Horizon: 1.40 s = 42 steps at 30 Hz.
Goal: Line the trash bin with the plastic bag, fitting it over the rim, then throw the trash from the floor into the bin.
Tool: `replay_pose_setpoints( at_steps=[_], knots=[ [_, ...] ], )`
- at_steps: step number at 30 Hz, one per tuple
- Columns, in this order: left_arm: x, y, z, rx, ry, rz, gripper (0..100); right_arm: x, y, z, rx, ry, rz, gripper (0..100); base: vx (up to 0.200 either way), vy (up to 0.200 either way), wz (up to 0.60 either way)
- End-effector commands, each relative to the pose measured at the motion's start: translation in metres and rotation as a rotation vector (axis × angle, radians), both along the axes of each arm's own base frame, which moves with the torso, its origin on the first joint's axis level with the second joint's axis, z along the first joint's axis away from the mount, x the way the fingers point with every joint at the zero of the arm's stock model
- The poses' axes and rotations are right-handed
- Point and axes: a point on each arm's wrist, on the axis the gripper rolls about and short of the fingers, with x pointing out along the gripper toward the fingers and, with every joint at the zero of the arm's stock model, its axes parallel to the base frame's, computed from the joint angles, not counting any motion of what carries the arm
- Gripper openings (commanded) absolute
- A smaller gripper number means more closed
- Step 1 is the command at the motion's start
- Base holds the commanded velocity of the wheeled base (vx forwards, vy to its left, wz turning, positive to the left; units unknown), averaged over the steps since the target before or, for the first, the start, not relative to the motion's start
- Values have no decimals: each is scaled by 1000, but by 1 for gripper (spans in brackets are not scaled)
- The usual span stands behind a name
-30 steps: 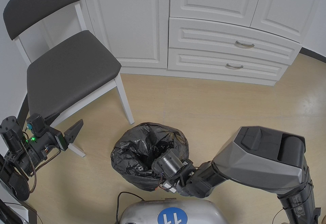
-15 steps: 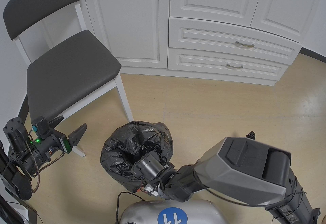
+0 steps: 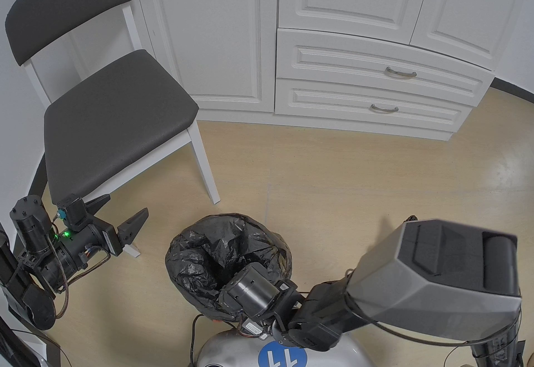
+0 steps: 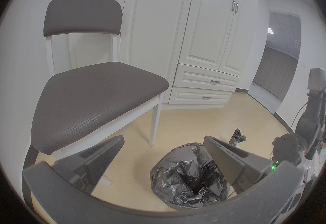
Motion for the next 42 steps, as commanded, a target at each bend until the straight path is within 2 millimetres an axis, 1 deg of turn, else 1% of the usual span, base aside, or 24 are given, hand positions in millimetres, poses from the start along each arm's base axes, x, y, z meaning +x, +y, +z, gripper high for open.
replay_pose_setpoints(
  at_steps=[1, 2, 3, 4, 6, 7, 8, 12, 14, 15, 16, 20, 21, 22, 25, 29, 30, 32, 35, 36, 37, 38, 39, 42],
  knots=[
    [-1, -1, -1, -1, 8, -6, 100, -11, -17, 30, 48, -8, -28, 100, 0, 0, 0],
    [-1, -1, -2, -1, 9, -6, 100, -18, -24, 37, 64, -5, -43, 100, 0, 0, 0],
    [-1, -1, -2, -1, 9, -6, 100, -19, -25, 39, 68, -5, -44, 100, 0, 0, 0],
    [-1, -2, -2, -1, 14, -9, 100, -26, -31, 50, 96, -3, -50, 100, 0, 0, 0],
    [-2, -4, -3, 0, 18, -20, 100, -33, -36, 61, 130, -5, -53, 100, 0, 0, 0],
    [-2, -4, -3, 0, 18, -20, 100, -33, -36, 61, 130, -5, -53, 100, 0, 0, 0],
    [-2, -6, -5, 1, 29, -26, 100, -37, -44, 72, 162, -9, -68, 100, 0, 0, 0],
    [-1, -6, -8, 3, 41, -26, 100, -39, -56, 89, 225, -9, -75, 100, 0, 0, 0],
    [0, -6, -9, 3, 44, -26, 100, -39, -59, 92, 251, -7, -71, 100, 0, 0, 0],
    [0, -6, -9, 3, 47, -26, 100, -32, -68, 97, 317, -18, -74, 100, 0, 0, 0],
    [0, -6, -10, 4, 48, -26, 100, -28, -70, 99, 343, -26, -77, 100, 0, 0, 0],
    [0, -6, -10, 4, 50, -25, 100, -1, -87, 99, 456, -106, -150, 100, 0, 0, 0],
    [0, -6, -10, 4, 50, -25, 100, -1, -87, 99, 456, -106, -150, 100, 0, 0, 0],
    [1, -6, -11, 6, 54, -25, 100, 14, -94, 95, 489, -131, -198, 100, 0, 0, 0],
    [2, -6, -14, 7, 65, -22, 100, 35, -102, 82, 538, -125, -283, 100, 0, 0, 0],
    [4, -6, -19, 13, 87, -21, 100, 52, -112, 54, 529, -77, -367, 100, 0, 0, 0],
    [4, -6, -20, 16, 89, -21, 100, 53, -113, 52, 526, -76, -371, 100, 0, 0, 0],
    [7, -6, -29, 63, 113, -28, 100, 65, -118, 27, 503, -62, -406, 100, 0, 0, 0],
    [9, -6, -35, 94, 126, -25, 100, 72, -117, 10, 526, -64, -404, 100, 0, 0, 0],
    [9, -7, -36, 102, 129, -26, 100, 72, -117, 10, 526, -64, -404, 100, 0, 0, 0],
    [9, -6, -36, 102, 131, -25, 100, 75, -113, -1, 578, -65, -391, 100, 0, 0, 0],
    [9, -6, -36, 102, 131, -25, 100, 75, -113, -1, 578, -65, -391, 100, 0, 0, 0],
    [9, -6, -36, 102, 131, -25, 100, 74, -109, -9, 604, -68, -374, 100, 0, 0, 0],
    [9, -6, -36, 102, 131, -25, 100, 72, -100, -9, 628, -80, -349, 100, 0, 0, 0]
  ],
)
